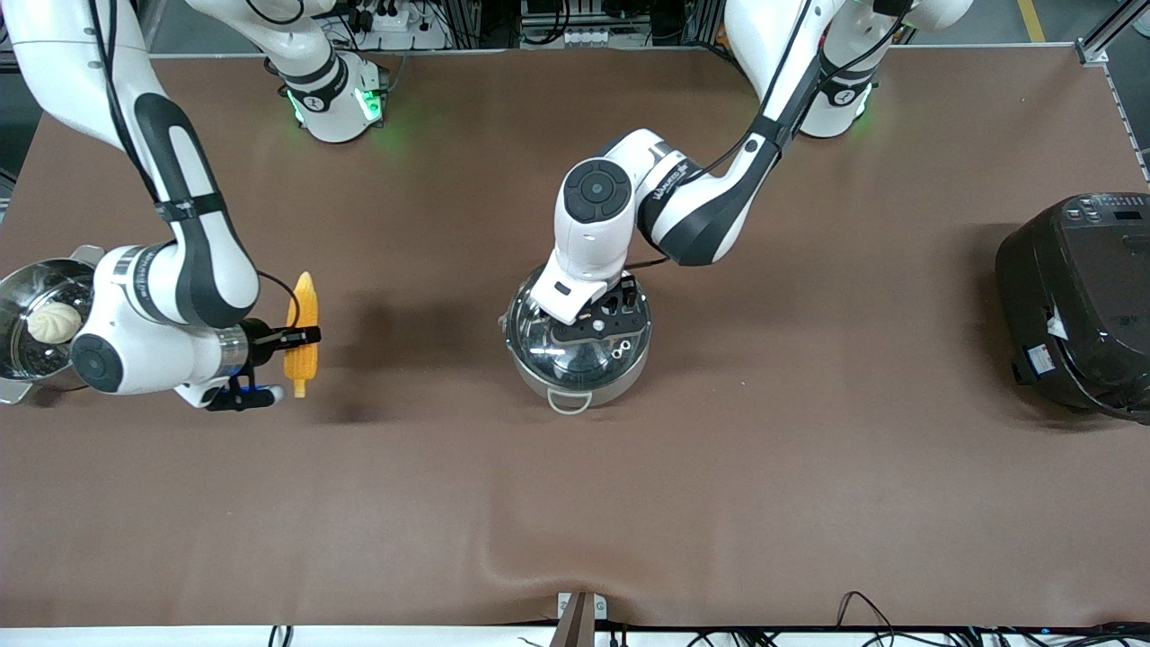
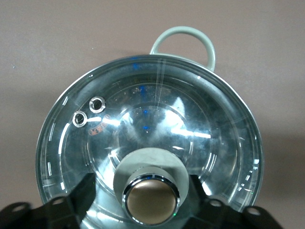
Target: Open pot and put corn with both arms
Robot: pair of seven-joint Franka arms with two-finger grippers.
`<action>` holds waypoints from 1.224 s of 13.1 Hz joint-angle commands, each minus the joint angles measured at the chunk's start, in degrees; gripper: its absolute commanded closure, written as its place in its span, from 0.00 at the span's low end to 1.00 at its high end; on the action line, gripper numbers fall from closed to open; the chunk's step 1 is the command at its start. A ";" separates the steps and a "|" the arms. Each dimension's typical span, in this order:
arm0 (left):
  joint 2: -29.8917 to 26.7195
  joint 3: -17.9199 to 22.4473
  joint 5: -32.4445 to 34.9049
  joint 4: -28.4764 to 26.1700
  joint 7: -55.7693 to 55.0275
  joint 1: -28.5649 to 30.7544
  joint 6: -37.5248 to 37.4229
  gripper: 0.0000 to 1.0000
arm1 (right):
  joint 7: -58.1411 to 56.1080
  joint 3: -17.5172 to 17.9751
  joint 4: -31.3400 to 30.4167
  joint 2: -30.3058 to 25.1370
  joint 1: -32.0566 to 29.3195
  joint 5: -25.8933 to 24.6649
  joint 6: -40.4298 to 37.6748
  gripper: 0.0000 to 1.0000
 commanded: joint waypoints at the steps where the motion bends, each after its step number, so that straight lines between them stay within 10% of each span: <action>1: 1.05 0.83 0.28 1.70 -0.92 -0.84 -0.07 0.29 | 0.35 -0.17 -0.48 -1.96 2.36 1.08 -1.92 1.00; 6: 1.14 0.83 0.28 1.61 -1.01 -0.85 -0.07 0.41 | 0.79 -0.08 -0.56 -2.32 4.91 1.17 -3.24 1.00; 11: 1.22 0.74 0.28 1.53 -1.01 -0.85 -0.16 1.00 | 2.37 0.01 -0.48 -2.32 6.32 1.61 -3.60 1.00; 16: -3.86 0.48 0.02 1.35 -0.92 -0.15 -6.04 1.00 | 11.48 0.01 -0.13 -3.19 10.78 4.06 -3.51 1.00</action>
